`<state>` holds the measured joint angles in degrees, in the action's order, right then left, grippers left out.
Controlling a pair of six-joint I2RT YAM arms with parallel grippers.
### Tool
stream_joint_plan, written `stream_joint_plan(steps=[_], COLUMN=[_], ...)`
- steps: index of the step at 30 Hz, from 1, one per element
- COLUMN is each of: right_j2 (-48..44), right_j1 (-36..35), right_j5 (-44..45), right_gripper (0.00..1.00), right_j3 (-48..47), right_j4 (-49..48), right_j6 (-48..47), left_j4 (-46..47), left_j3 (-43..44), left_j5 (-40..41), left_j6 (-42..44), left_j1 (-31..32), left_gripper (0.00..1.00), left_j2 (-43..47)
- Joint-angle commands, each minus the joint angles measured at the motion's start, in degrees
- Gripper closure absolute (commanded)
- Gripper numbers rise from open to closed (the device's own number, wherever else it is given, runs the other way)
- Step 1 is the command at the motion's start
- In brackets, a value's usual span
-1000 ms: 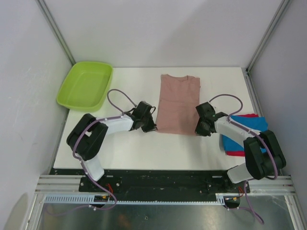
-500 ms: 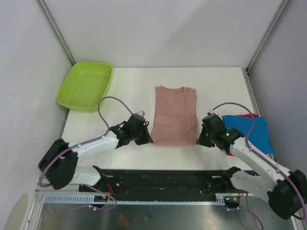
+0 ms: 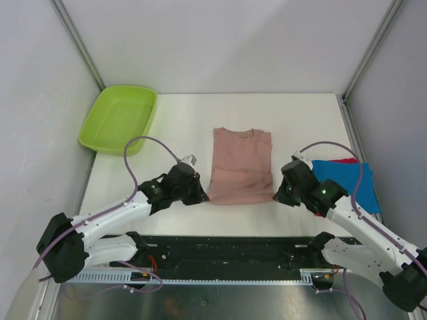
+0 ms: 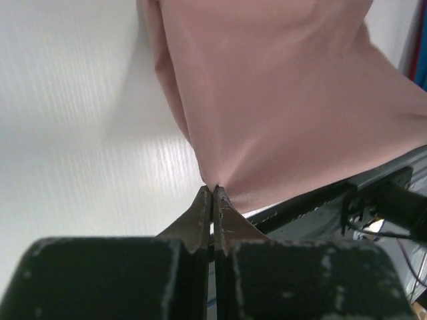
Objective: Fold and stack the t-shirts
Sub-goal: Grab one side of the 2/3 rectangular tshirt with both arms, then fold the long partially folded tshirt into a neat square
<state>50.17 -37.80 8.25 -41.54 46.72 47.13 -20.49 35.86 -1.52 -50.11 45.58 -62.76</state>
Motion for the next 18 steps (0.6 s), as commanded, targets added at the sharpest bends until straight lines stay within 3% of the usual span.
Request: stream_joint_plan(steps=[1,9,18], right_j2=[4.65,20.75,39.7], right_j1=[4.59,17.48,24.0], right_j5=[5.91,0.49,-2.09], right_gripper=[1.0,1.0,1.0], right_j3=[-9.46,-19.79,-31.27], right_j4=[-0.4,-14.38,-28.88], right_j6=[-2.74,-9.92,-12.14], left_j4=[-1.07,-0.96,-1.04], left_j3=[9.38,30.83,50.87], left_j5=[4.16,4.92,3.76], left_j6=[1.32,4.57,7.87], left_j1=[-3.09,-12.16,-18.41], left_gripper=[1.0,1.0,1.0], left_j2=[-3.21,-19.85,-39.03])
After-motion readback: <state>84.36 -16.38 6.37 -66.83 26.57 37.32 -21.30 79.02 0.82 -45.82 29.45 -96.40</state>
